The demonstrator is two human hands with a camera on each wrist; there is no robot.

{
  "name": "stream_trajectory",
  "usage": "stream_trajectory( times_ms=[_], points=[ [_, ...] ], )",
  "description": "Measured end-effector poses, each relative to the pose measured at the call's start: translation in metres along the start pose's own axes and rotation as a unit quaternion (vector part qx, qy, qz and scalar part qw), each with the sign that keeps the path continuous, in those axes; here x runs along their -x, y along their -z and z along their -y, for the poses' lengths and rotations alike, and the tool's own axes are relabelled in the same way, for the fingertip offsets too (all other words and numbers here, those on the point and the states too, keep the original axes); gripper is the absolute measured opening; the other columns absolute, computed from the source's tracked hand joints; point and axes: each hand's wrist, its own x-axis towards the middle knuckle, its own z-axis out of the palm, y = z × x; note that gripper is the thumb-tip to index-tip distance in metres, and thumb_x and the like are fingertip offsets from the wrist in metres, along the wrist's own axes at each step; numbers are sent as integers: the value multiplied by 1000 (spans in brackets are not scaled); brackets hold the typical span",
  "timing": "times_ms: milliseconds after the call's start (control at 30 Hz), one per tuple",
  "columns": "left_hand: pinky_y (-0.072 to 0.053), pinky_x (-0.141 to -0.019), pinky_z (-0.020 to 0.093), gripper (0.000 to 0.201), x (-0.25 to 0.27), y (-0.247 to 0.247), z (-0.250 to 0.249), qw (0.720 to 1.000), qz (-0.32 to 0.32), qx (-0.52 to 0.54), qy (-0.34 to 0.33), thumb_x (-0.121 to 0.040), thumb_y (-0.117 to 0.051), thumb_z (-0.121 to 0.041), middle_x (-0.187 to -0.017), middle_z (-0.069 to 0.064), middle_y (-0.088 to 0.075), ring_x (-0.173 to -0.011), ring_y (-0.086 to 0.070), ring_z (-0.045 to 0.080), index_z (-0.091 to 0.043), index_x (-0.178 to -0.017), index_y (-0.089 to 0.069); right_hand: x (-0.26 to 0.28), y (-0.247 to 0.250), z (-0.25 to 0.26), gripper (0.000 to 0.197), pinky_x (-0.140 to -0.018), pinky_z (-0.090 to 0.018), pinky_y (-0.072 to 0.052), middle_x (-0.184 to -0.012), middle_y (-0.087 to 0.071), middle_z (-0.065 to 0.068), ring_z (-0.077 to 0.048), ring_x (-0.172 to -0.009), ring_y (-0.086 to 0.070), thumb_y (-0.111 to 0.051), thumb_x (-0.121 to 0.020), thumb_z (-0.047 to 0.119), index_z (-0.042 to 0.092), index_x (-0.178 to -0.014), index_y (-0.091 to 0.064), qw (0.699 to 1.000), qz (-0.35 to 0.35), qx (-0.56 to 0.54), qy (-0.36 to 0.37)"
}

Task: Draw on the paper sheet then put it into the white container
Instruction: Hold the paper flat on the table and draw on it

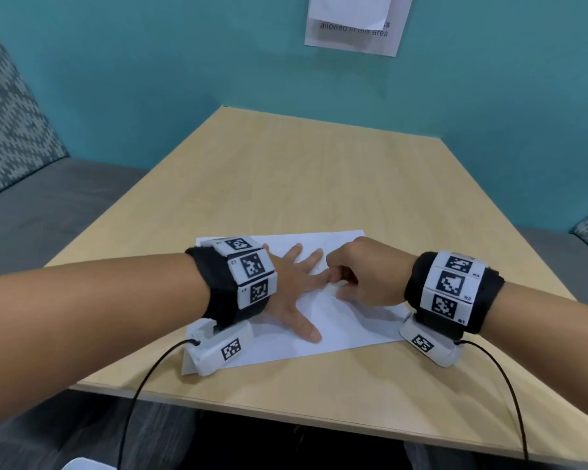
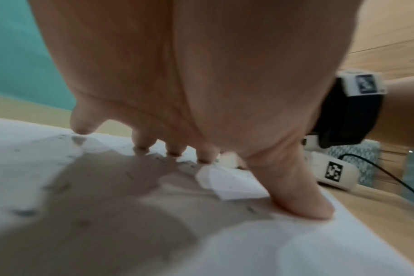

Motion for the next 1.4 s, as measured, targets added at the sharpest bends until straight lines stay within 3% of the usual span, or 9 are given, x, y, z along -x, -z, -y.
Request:
stream_trajectory(
  times_ms=[133,300,467,633,800,967,1167,1300,1400],
  points=[
    [0,-110,75,97,1,-5,3,1000,-18,19,-17,-78,-58,-77,-162,-1,29,-149,23,33,-48,-154,-5,19,-14,26,17,-56,-13,-33,-62,-50,13,-2,-57,-45,-56,-77,14,28,-73,-48,995,51,-29,76],
    [1,-112,73,108,1,-1,0,1000,-16,16,-5,-77,-60,-76,-162,-2,28,-150,21,31,-45,-155,9,-2,4,-1,8,-66,-28,-42,-71,-55,7,-8,-64,-47,-62,-78,17,22,-76,-56,1000,13,14,6],
    [2,-111,74,92,2,-3,2,1000,-18,17,-14,-78,-58,-77,-161,-1,31,-149,24,33,-50,-153,-12,13,-12,28,17,-62,-24,-40,-67,-54,9,-9,-63,-49,-60,-78,17,29,-73,-50,994,82,-19,68],
    [2,-112,73,113,0,-2,1,1000,-11,15,-2,-76,-59,-78,-162,-2,29,-150,21,31,-45,-153,16,-2,7,-3,11,-64,-27,-39,-67,-51,12,-11,-64,-48,-63,-78,17,22,-74,-54,1000,15,14,-3],
    [3,-110,75,98,-1,-5,5,999,-23,23,-19,-75,-59,-79,-162,0,30,-149,23,34,-51,-153,-5,18,-13,30,9,-65,-31,-47,-71,-58,3,-17,-67,-52,-58,-77,16,23,-76,-52,994,77,-25,74],
    [1,-111,74,116,-3,-2,4,1000,-13,11,-1,-73,-58,-81,-162,-3,30,-150,21,32,-48,-150,22,-3,8,-7,7,-64,-25,-41,-71,-56,9,-12,-66,-51,-65,-78,18,15,-84,-63,1000,19,14,-12],
    [2,-110,75,108,-3,-6,10,1000,-18,17,-15,-73,-57,-82,-161,-3,30,-150,23,31,-55,-148,15,9,-6,16,7,-63,-24,-40,-69,-54,9,-6,-63,-47,-61,-80,17,20,-79,-54,996,78,-5,50],
    [2,-111,74,115,-4,-3,6,1000,-10,7,0,-73,-57,-82,-161,-4,30,-150,22,31,-49,-149,24,-4,9,-7,3,-63,-24,-37,-67,-52,13,-11,-64,-49,-63,-79,16,17,-81,-61,1000,14,20,0],
    [3,-110,75,111,-2,-3,8,1000,-5,15,-6,-73,-58,-82,-161,-3,31,-149,23,31,-53,-149,18,3,-2,6,7,-62,-25,-39,-69,-54,8,-12,-65,-49,-60,-79,16,21,-80,-56,998,47,20,34]
  ],
)
